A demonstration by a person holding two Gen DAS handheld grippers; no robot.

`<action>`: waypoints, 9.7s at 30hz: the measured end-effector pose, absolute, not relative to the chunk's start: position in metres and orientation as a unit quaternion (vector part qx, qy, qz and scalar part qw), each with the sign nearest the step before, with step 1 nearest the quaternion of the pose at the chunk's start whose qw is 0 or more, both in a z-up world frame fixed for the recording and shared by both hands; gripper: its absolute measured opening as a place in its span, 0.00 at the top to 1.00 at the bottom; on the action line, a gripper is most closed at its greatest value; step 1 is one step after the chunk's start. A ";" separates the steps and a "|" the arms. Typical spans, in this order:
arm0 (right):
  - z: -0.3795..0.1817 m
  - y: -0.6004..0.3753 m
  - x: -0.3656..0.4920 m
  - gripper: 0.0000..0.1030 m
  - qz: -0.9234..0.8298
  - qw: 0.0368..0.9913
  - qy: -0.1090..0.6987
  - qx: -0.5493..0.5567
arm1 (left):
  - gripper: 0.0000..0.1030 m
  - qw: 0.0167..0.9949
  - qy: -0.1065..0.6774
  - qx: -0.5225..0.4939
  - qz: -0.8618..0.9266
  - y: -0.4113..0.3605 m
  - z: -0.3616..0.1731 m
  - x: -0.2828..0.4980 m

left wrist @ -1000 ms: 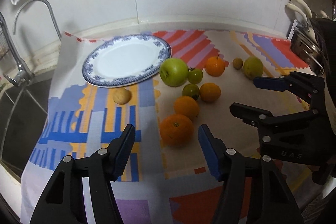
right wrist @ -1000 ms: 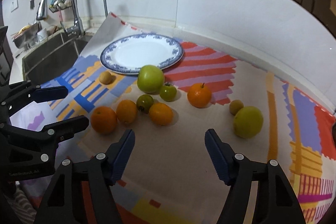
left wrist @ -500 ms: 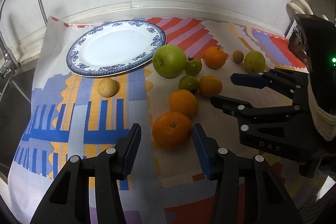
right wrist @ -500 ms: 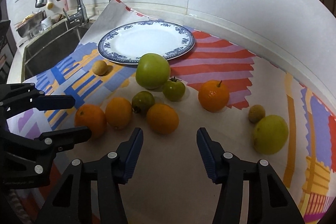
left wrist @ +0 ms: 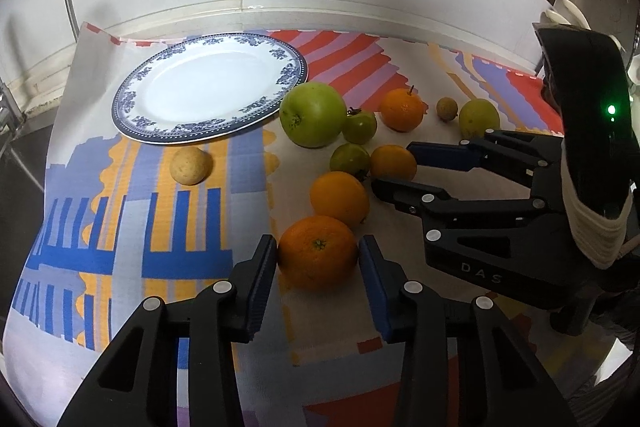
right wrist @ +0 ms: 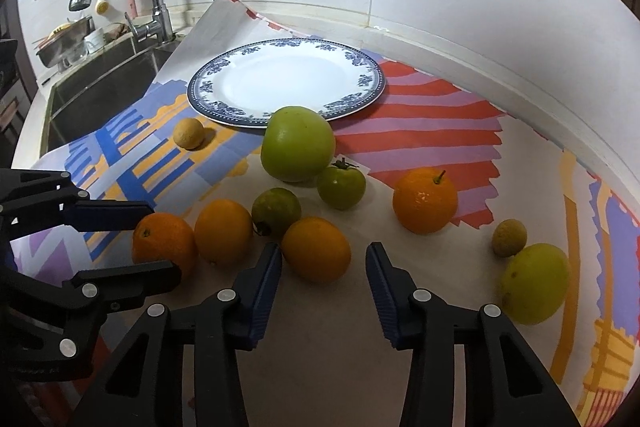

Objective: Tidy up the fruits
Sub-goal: 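Move the left tool toward the large orange and open its fingers, then grasp the large orange with the left tool and lift it toward the plate, then lower the orange onto the plate and open the left tool, then move the left tool back toward the remaining oranges, then grasp an orange with the left tool while the right tool grasps a green tomato, then place the orange and green tomato on the plate and open both tools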

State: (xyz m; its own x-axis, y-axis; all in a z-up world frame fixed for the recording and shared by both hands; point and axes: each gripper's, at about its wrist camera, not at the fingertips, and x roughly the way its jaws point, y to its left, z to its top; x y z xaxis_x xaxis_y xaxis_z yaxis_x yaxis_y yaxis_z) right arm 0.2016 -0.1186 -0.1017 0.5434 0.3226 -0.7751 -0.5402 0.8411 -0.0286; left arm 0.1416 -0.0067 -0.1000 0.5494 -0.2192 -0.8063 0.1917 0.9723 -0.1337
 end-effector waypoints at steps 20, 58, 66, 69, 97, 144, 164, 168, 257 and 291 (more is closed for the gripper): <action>-0.069 -0.119 0.179 0.65 0.244 0.884 0.385 -0.105 | 0.60 0.910 0.402 -0.022 -0.096 0.004 -0.068 0.126; -0.009 -0.051 0.324 0.65 0.259 0.883 0.384 -0.074 | 0.60 0.936 0.347 -0.016 -0.051 0.080 -0.013 0.276; -0.045 -0.027 0.371 0.65 0.260 0.861 0.427 -0.093 | 0.60 0.915 0.401 -0.025 -0.042 0.097 -0.058 0.325; -0.064 -0.021 0.389 0.65 0.260 0.846 0.456 -0.091 | 0.60 0.908 0.417 -0.024 -0.040 0.101 -0.072 0.337; -0.085 -0.020 0.406 0.59 0.245 0.834 0.486 -0.086 | 0.48 0.904 0.425 -0.024 -0.028 0.104 -0.073 0.345; -0.021 -0.143 0.157 0.44 0.196 0.928 0.310 -0.070 | 0.16 0.954 0.276 0.055 -0.102 -0.003 -0.027 0.117; -0.084 -0.147 0.181 0.45 0.207 0.895 0.387 -0.078 | 0.52 0.900 0.397 0.049 -0.174 -0.026 -0.104 0.157; -0.092 -0.147 0.187 0.47 0.207 0.890 0.400 -0.074 | 0.59 0.895 0.408 0.041 -0.177 -0.025 -0.109 0.164; -0.071 -0.039 0.355 0.71 0.262 0.859 0.438 -0.048 | 0.65 0.903 0.427 -0.015 -0.053 0.086 -0.083 0.306; -0.058 -0.054 0.339 0.57 0.242 0.873 0.420 -0.048 | 0.48 0.922 0.385 0.001 -0.028 0.077 -0.043 0.266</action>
State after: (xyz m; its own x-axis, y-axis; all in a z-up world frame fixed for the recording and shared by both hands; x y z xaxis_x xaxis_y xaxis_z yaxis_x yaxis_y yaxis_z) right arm 0.3387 -0.0538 -0.0581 0.5295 0.3817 -0.7576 -0.4629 0.8784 0.1190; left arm 0.2657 0.0769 -0.0430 0.7015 -0.0504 -0.7109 0.0523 0.9984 -0.0192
